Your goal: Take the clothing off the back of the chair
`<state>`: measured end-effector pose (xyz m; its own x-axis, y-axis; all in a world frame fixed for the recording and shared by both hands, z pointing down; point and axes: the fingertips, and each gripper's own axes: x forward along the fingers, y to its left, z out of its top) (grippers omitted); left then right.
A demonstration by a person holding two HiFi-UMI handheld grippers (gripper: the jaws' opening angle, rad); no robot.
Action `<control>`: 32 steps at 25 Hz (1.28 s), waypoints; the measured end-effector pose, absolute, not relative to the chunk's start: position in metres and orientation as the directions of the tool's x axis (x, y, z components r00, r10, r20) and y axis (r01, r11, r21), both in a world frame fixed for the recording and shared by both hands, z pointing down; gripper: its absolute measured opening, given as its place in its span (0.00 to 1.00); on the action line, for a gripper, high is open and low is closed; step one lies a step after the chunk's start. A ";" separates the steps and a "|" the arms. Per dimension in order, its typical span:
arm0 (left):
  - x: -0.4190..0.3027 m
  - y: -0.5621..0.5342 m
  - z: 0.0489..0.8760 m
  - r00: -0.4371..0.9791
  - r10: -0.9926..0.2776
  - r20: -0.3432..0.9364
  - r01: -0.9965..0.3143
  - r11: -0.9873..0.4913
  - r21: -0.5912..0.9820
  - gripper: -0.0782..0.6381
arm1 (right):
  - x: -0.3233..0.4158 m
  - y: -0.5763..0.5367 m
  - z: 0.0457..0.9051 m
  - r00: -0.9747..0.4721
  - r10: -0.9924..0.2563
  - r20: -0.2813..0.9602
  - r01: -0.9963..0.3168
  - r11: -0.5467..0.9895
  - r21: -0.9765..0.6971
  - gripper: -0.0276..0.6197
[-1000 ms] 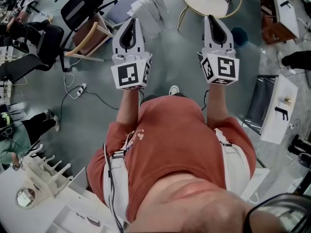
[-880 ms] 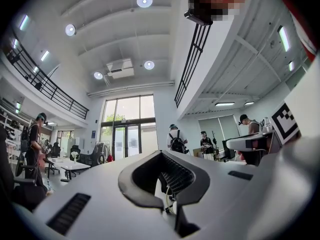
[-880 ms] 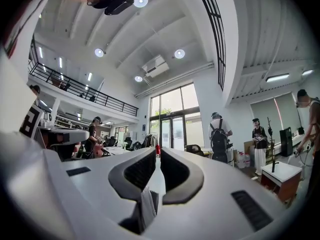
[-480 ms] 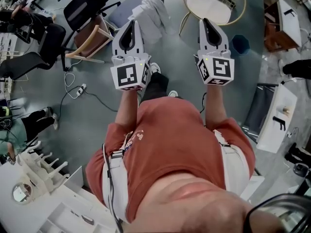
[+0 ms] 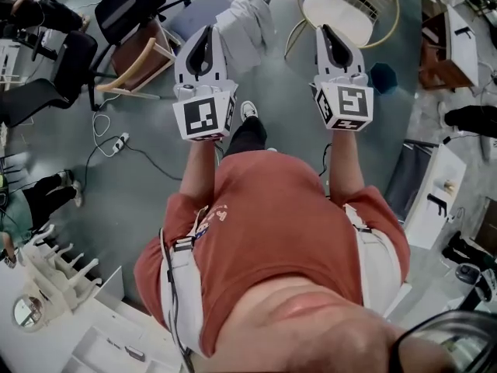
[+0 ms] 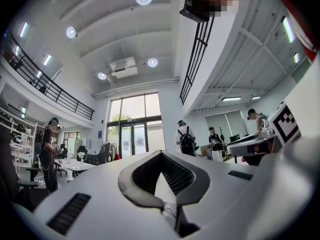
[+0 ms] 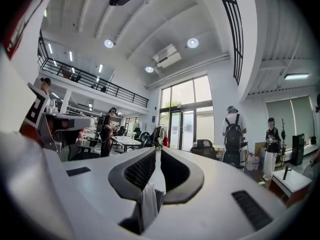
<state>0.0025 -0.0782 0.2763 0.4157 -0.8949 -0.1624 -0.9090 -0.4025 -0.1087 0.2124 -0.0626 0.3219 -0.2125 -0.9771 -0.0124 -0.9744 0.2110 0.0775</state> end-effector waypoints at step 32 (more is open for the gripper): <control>-0.055 -0.269 0.366 0.449 -0.894 -0.002 -0.893 -0.448 -0.043 0.13 | 0.101 -0.282 0.412 -0.358 -0.890 0.281 -0.915 0.394 0.082 0.13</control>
<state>-0.0551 -0.2694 0.3657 0.4485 -0.8938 -0.0025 -0.8930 -0.4480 -0.0432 0.1011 -0.2821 0.4117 -0.3585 -0.8903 0.2808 -0.9152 0.3944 0.0822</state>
